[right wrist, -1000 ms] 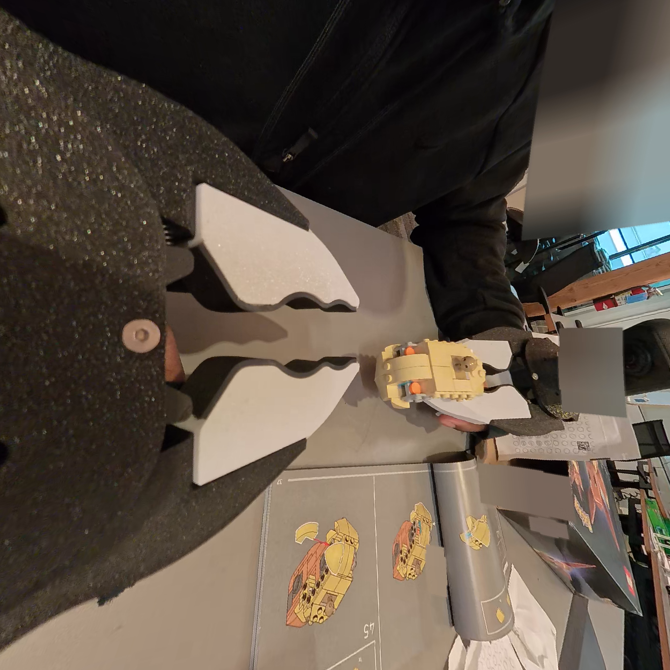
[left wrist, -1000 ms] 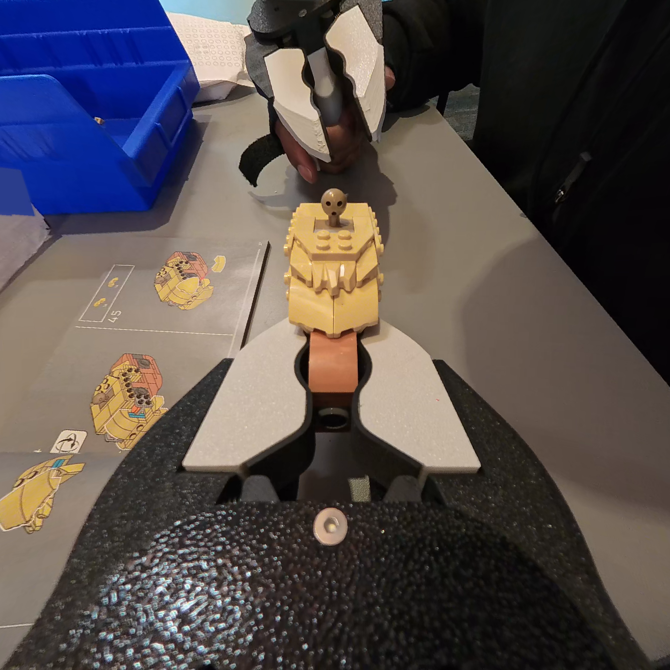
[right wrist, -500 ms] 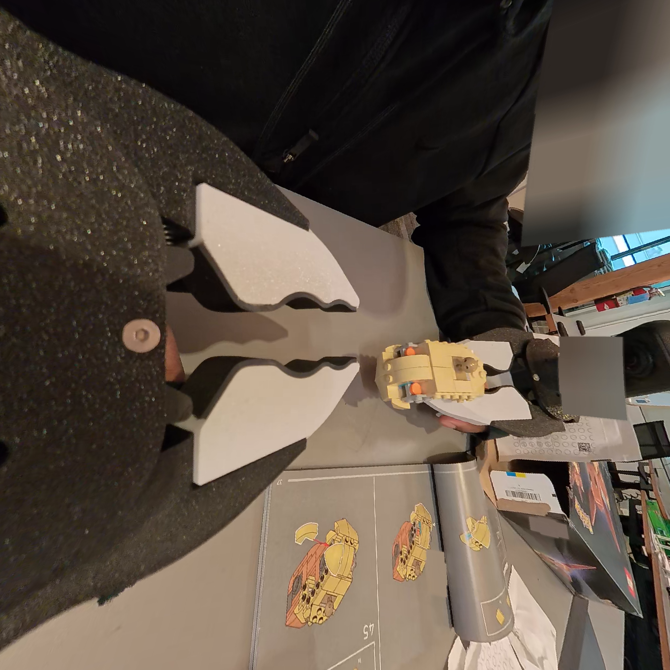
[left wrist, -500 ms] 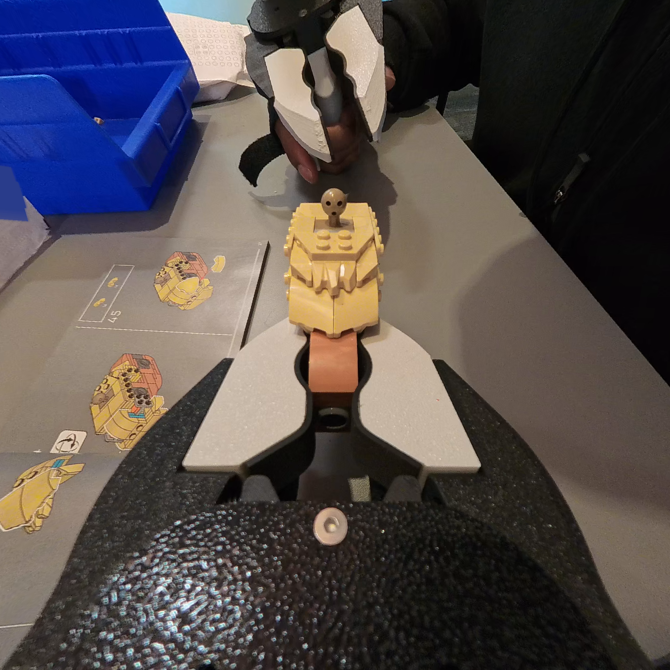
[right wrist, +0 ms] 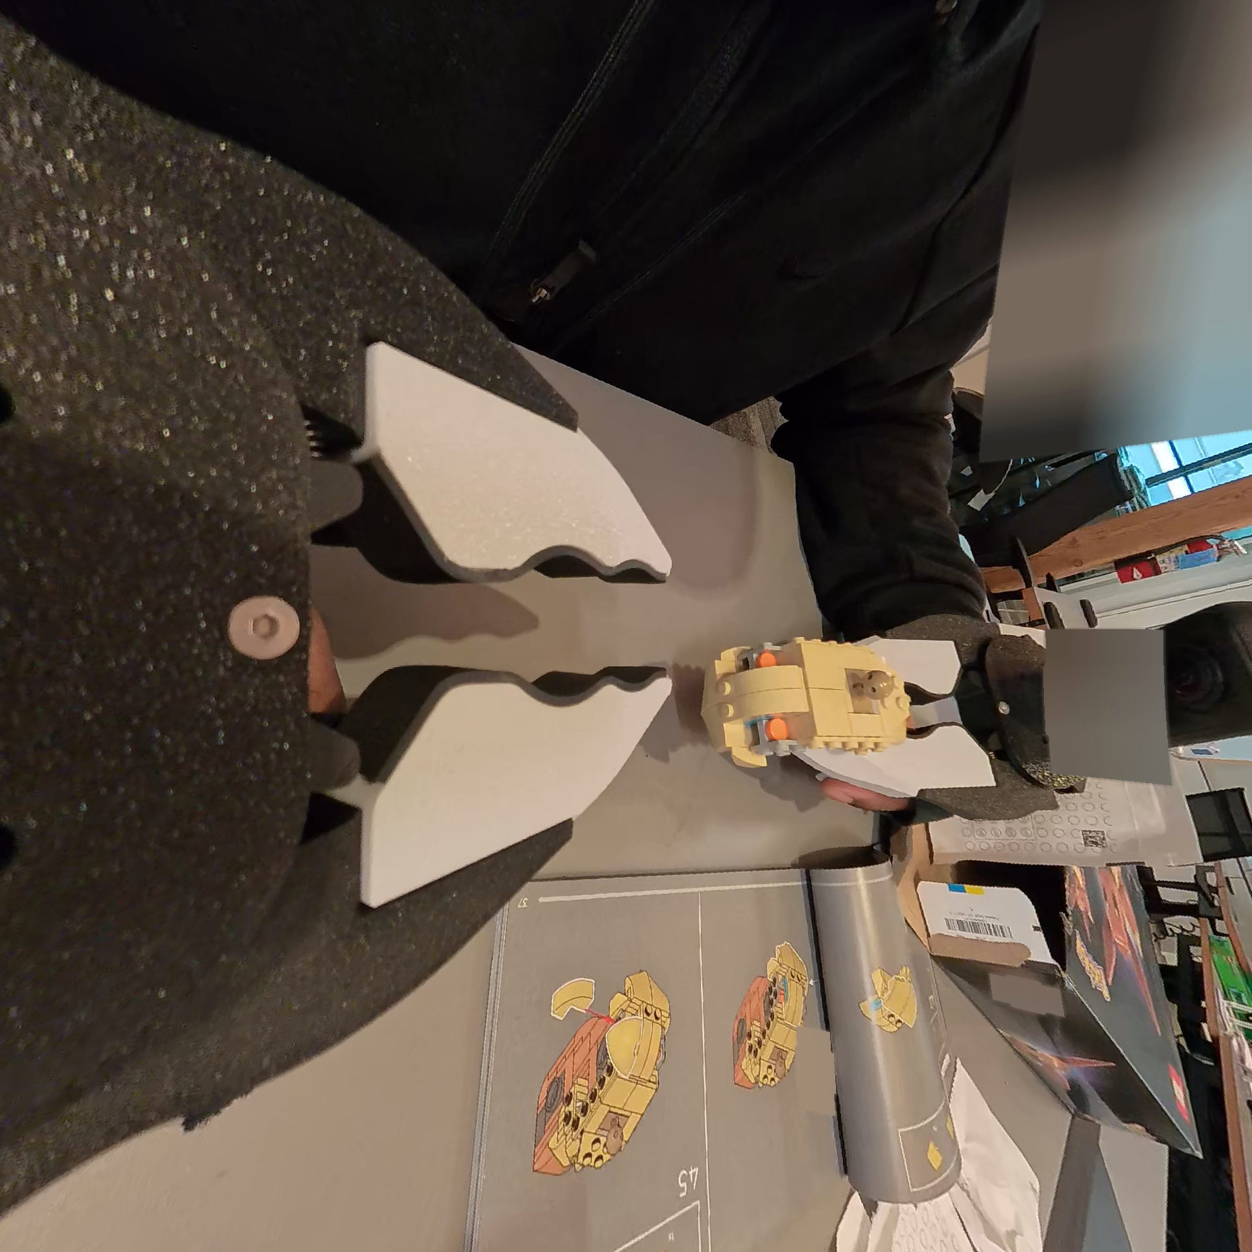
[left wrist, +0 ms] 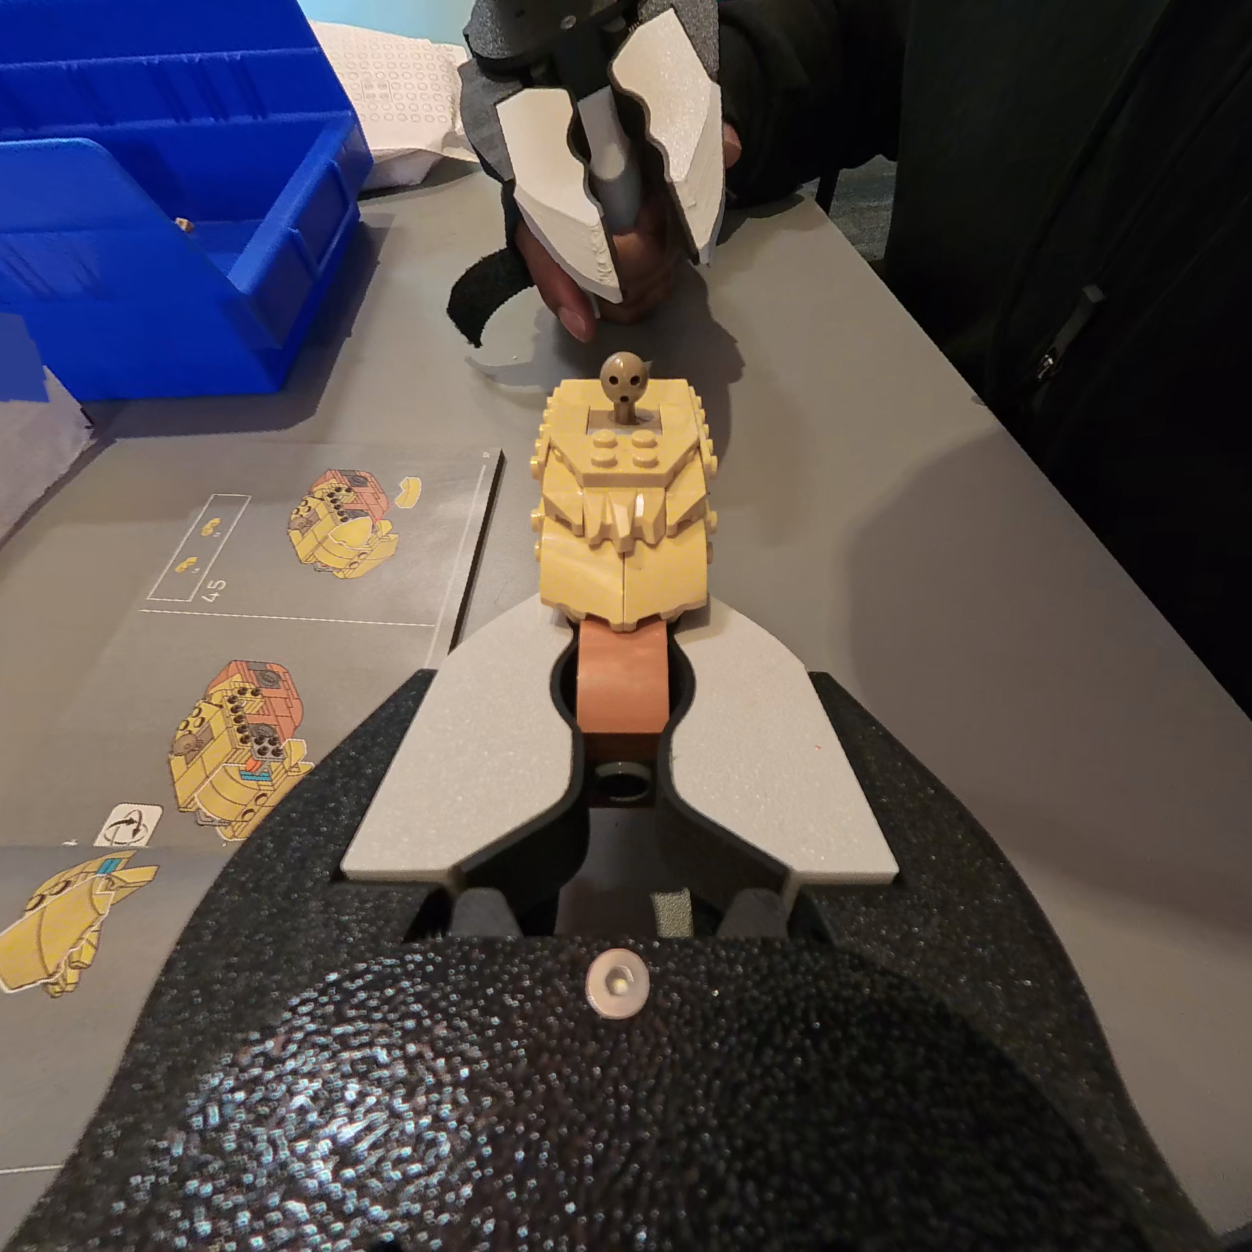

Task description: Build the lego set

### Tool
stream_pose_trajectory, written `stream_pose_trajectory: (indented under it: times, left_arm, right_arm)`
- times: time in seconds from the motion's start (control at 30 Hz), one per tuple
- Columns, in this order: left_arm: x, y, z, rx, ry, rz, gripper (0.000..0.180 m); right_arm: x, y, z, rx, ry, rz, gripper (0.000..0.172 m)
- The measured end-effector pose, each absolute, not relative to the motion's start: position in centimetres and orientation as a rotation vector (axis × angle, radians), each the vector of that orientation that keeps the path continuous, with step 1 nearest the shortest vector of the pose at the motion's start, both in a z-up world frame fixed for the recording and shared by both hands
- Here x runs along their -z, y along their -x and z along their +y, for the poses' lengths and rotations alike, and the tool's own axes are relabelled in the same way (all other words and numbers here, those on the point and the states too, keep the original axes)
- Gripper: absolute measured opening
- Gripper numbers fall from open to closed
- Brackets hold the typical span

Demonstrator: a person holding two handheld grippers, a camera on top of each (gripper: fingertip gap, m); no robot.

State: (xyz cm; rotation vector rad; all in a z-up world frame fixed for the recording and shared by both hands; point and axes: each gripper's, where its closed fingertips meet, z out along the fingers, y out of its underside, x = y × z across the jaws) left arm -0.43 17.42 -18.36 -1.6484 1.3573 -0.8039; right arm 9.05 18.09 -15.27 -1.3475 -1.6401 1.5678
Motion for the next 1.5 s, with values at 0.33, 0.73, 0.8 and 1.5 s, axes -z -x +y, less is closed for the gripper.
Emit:
stream_pose_trajectory:
  times: [0.33,0.73,0.8,1.5]
  left_arm:
    - [18.3,0.4,17.4,0.805,1.648,1.356,0.017]
    - [18.3,0.5,17.8,0.797,1.661,1.33,0.018]
    - [18.4,0.5,17.8,0.79,1.662,1.336,0.018]
    - [18.3,0.5,17.6,0.798,1.652,1.346,0.018]
  right_arm:
    - [15.4,-9.0,17.9,-1.56,1.344,-1.648,0.023]
    - [8.0,-10.5,30.0,-0.788,1.195,-1.521,0.023]
    - [5.8,-11.2,37.3,-0.459,1.199,-1.518,0.023]
    - [22.6,-9.4,55.1,-0.102,1.864,-2.14,0.031]
